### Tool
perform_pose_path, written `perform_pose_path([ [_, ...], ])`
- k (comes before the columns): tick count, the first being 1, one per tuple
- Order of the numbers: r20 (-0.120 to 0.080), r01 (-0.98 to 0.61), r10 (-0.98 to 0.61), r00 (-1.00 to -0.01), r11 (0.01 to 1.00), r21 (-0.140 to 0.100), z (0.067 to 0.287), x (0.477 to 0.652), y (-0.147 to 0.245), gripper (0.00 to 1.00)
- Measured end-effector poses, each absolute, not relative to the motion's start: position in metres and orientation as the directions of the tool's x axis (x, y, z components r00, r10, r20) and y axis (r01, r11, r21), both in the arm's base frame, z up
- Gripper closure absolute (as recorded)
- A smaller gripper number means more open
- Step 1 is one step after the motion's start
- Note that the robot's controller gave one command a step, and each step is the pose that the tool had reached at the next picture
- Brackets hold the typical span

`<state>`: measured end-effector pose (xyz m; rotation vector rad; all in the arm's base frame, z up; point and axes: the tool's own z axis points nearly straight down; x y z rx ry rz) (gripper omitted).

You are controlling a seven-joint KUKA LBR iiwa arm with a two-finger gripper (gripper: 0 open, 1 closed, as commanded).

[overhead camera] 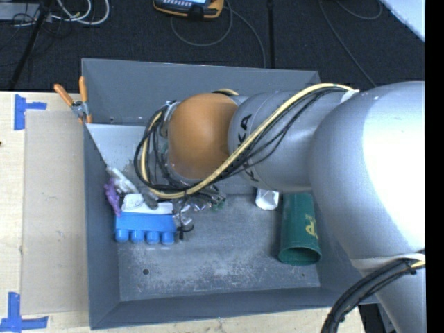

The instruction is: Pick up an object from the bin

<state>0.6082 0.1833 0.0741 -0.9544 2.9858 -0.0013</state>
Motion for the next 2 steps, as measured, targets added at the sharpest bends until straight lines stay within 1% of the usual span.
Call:
perform_pose_path([
  [1, -0.007, -0.738, -0.738, -0.675, 0.675, -0.002, 0.0743, 0.5988, 0.1912, 0.00],
  [2, -0.007, -0.725, -0.725, -0.689, 0.689, -0.002, 0.0742, 0.5969, 0.1918, 0.00],
])
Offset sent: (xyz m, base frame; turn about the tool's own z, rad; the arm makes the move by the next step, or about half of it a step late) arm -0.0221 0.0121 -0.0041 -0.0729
